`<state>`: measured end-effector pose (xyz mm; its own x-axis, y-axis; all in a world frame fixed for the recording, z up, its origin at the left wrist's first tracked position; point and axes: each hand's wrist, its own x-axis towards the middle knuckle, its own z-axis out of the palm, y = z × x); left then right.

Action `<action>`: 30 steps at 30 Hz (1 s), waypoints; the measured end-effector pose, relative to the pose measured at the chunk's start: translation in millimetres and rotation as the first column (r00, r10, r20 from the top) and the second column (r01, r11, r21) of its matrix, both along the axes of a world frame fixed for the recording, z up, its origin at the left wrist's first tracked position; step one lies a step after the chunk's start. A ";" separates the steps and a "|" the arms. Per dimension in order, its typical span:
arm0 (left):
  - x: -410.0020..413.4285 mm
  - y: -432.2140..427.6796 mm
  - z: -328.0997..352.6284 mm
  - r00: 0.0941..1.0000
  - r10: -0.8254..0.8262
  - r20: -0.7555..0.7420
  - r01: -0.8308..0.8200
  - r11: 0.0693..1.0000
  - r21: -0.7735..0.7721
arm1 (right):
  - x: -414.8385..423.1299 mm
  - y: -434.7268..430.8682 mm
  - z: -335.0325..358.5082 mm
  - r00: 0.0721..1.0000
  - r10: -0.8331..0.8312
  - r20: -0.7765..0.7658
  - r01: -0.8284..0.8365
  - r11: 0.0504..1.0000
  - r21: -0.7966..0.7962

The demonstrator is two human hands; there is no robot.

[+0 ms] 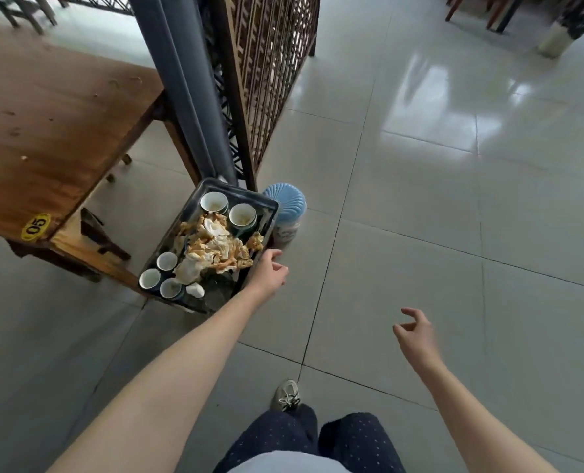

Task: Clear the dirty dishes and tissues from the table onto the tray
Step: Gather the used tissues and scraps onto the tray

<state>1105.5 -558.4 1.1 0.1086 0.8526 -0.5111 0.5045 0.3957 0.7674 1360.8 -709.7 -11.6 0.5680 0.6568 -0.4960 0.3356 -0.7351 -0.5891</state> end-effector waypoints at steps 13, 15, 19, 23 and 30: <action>33.0 -50.7 -44.1 0.837 0.543 -0.071 -0.540 0.840 0.058 | 56.9 116.2 -39.4 0.805 0.587 -0.087 -0.591 0.806 -0.031; 40.3 -71.1 -49.4 0.791 0.608 -0.063 -0.606 0.794 0.055 | 60.7 123.6 -48.9 0.757 0.647 -0.095 -0.652 0.756 -0.047; 45.9 -114.9 -64.1 0.718 0.688 -0.105 -0.681 0.725 0.097 | 52.6 123.3 -75.3 0.650 0.750 -0.122 -0.760 0.648 -0.059; 39.4 -145.6 -93.6 0.637 0.762 -0.119 -0.752 0.648 0.124 | 30.2 126.6 -116.6 0.567 0.812 -0.139 -0.823 0.566 -0.053; -3.0 -157.4 -213.1 0.556 0.804 -0.212 -0.802 0.585 0.118 | -23.5 155.5 -236.2 0.475 0.868 -0.148 -0.880 0.473 -0.046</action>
<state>1102.5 -715.8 -212.0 -0.7354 0.5330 -0.4184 0.1309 0.7176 0.6840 1337.3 -554.2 -247.8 -0.3228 0.7283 -0.6045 0.7884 -0.1465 -0.5975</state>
